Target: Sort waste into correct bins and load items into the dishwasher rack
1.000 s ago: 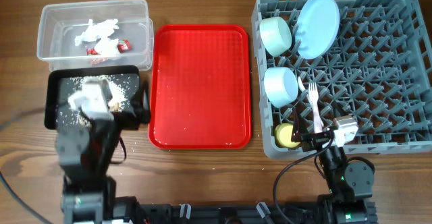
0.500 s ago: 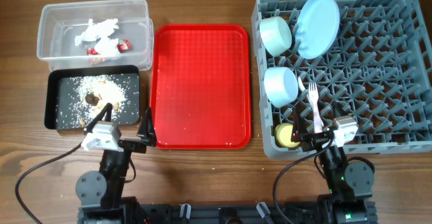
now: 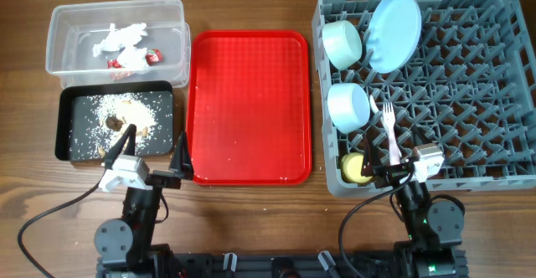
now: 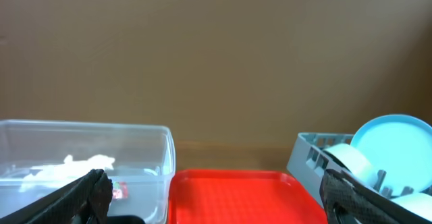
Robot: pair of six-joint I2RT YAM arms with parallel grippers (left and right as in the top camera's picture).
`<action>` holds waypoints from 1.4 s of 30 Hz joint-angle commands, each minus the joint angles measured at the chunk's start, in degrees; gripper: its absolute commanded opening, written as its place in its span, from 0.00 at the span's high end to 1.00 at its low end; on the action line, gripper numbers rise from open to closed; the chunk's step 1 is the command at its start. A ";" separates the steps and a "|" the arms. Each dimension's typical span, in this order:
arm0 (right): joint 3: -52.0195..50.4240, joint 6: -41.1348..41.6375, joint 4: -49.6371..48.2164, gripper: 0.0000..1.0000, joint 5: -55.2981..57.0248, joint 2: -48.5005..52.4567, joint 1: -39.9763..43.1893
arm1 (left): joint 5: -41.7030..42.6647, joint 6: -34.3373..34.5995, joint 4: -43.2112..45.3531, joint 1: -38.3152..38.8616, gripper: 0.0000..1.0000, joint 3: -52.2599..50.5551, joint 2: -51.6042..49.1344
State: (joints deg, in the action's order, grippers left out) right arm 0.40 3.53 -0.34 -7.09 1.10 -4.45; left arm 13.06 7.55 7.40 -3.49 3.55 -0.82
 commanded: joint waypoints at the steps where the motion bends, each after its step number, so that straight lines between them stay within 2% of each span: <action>1: -0.11 -0.50 -0.28 0.00 -0.66 -0.46 0.24 | -0.96 -0.74 2.49 0.26 0.00 -2.99 0.68; 5: -0.11 -0.50 -0.28 0.00 -0.66 -0.46 0.24 | -1.03 -0.83 0.85 0.26 0.00 -3.19 0.68; 11: -0.11 -0.50 -0.28 0.00 -0.66 -0.46 0.24 | -1.16 -0.90 -10.95 0.26 0.00 -3.19 0.68; 42: -0.11 -0.50 -0.28 0.00 -0.66 -0.46 0.24 | -0.96 -0.92 -10.69 0.26 0.00 -3.19 0.46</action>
State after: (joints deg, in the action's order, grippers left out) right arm 0.40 3.55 -0.34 -7.07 1.10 -4.45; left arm 12.64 7.55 -3.07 -3.49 0.64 -0.78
